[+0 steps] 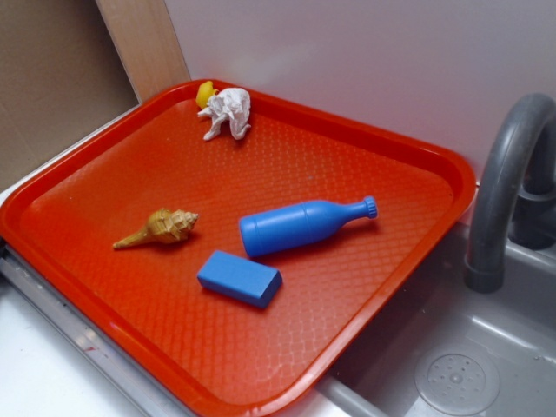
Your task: Grab the blue bottle.
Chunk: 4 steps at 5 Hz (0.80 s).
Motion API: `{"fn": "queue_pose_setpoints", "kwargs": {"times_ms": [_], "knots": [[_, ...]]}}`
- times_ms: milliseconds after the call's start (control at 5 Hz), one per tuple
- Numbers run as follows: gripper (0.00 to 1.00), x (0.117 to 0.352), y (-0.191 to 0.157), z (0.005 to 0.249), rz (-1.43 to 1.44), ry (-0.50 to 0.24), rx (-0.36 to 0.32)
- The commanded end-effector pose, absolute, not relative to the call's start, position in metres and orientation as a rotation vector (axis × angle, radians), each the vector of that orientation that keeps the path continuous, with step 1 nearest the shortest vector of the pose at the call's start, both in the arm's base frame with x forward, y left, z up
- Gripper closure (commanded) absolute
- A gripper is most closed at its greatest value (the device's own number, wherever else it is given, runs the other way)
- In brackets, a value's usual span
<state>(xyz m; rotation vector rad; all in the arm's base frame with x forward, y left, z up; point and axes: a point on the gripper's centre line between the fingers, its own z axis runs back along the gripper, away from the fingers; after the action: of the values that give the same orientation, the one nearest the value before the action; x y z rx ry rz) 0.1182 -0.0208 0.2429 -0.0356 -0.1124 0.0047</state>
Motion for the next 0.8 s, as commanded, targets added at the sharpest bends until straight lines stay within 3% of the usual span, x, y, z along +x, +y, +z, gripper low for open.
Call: {"fn": "queue_pose_setpoints", "kwargs": {"times_ms": [0,200,600], "knots": [[0.00,0.118,-0.021,0.243,0.005,-0.112,-0.036],[0.00,0.149,-0.058,0.251,-0.186,-0.175,-0.050],[0.00,0.185,-0.149,0.259,-0.557,-0.294,-0.054]]}}
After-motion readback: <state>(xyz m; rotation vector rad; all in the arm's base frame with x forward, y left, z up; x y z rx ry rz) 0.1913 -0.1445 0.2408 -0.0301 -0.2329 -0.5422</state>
